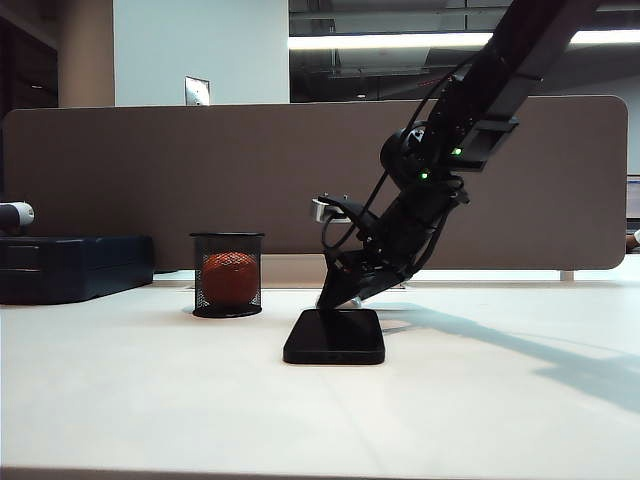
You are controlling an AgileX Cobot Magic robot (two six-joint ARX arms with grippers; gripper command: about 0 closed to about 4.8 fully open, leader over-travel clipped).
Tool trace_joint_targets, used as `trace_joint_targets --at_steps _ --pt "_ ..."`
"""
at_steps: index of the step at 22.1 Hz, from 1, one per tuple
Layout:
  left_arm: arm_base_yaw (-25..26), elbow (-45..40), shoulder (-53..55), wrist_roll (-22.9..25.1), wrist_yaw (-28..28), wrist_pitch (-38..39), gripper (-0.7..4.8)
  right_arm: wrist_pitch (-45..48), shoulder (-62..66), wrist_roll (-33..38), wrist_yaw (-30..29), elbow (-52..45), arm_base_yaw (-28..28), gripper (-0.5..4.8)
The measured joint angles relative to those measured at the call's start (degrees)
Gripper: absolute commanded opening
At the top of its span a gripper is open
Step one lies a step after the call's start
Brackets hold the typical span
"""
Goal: Find the wireless headphone case on the desktop and place it on the left side of the phone.
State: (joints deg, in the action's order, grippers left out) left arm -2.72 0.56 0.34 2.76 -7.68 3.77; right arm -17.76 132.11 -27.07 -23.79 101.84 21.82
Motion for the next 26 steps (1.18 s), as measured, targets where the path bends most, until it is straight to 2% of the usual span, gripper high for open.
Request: trace_joint_targets --at_steps 6,7,9,11,14,20,26 --pt "0.0 0.0 0.0 0.0 0.0 0.1 -0.05 -4.2 2.2 0.0 -0.2 4.4 0.0 3.51" --pt "0.0 0.0 0.0 0.0 0.0 0.1 -0.05 -4.4 2.2 -0.1 -0.2 4.4 0.0 2.88" --pt "0.0 0.0 0.0 0.0 0.0 0.1 -0.05 -4.7 2.2 0.0 -0.3 4.4 0.0 2.04" --pt "0.0 0.0 0.0 0.0 0.0 0.1 -0.05 -4.8 2.2 -0.1 -0.3 4.4 0.0 1.92" --pt "0.0 0.0 0.0 0.0 0.0 0.1 -0.05 -5.0 2.2 0.0 -0.3 4.4 0.0 0.86" --pt "0.0 0.0 0.0 0.0 0.0 0.1 -0.05 -6.3 2.2 0.0 -0.2 5.1 0.1 0.81" --pt "0.0 0.0 0.0 0.0 0.0 0.1 -0.05 -12.5 2.4 0.0 -0.2 9.9 0.1 0.81"
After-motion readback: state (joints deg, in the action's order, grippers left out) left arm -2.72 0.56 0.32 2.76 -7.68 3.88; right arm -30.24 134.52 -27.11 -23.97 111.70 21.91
